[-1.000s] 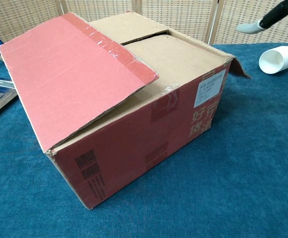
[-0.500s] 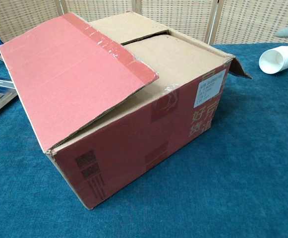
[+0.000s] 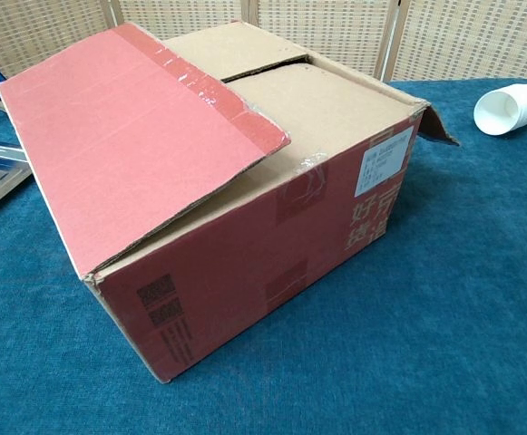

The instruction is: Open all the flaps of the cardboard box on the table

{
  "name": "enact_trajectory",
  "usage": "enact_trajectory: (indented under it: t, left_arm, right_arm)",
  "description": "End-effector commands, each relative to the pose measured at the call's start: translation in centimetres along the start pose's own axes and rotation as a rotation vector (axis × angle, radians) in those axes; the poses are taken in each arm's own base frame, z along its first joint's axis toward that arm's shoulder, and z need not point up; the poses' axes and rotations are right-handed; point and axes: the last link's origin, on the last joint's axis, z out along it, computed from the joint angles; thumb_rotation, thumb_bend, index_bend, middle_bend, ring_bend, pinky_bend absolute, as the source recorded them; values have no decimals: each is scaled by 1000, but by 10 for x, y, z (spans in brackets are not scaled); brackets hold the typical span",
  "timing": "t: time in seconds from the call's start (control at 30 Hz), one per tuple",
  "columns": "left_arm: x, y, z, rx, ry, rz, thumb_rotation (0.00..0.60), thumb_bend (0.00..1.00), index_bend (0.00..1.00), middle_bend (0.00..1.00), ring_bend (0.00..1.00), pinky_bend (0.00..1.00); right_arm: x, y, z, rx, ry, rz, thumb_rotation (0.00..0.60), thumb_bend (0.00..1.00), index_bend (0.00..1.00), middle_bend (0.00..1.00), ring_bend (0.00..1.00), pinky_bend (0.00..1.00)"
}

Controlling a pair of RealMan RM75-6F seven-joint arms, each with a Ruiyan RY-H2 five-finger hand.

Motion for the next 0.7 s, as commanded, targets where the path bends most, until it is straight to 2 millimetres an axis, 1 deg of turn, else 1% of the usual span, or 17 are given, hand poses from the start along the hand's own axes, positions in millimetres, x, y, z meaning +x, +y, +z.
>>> enact_trajectory:
  t: [0.03, 0.1, 0.2, 0.3, 0.43, 0.57, 0.6, 0.63, 0.7]
  left_arm:
    - [4, 2, 1, -11, 13, 1, 600, 69, 47, 0, 0, 0]
    - [9, 4, 2, -26, 26, 3, 600, 70, 47, 0, 0, 0]
    - [16, 6, 5, -39, 41, 7, 600, 69, 47, 0, 0, 0]
    - [32, 10, 19, -78, 63, 37, 600, 68, 51, 0, 0, 0]
    - [45, 20, 36, -148, 29, 48, 600, 69, 63, 0, 0, 0]
    - [58, 35, 56, -215, 2, 38, 600, 68, 74, 0, 0, 0]
    - [67, 49, 70, -263, -3, 17, 600, 69, 75, 0, 0, 0]
    - [74, 55, 80, -282, -27, 17, 600, 69, 76, 0, 0, 0]
    - [80, 63, 89, -300, -54, 18, 600, 69, 78, 0, 0, 0]
  right_arm:
    - [3, 10, -21, -63, -5, 31, 600, 82, 0, 0, 0, 0]
    - [5, 14, -30, -86, -5, 45, 600, 95, 0, 0, 0, 0]
    - [8, 18, -37, -103, 10, 61, 600, 102, 0, 0, 0, 0]
    - [9, 22, -46, -108, 28, 70, 600, 101, 0, 0, 0, 0]
    - [7, 27, -50, -115, 32, 90, 600, 103, 0, 0, 0, 0]
    - [6, 31, -53, -120, 36, 96, 600, 103, 0, 0, 0, 0]
    - [6, 33, -53, -122, 40, 103, 600, 103, 0, 0, 0, 0]
    - [7, 34, -53, -119, 46, 105, 600, 103, 0, 0, 0, 0]
    - [9, 35, -54, -116, 52, 107, 600, 102, 0, 0, 0, 0]
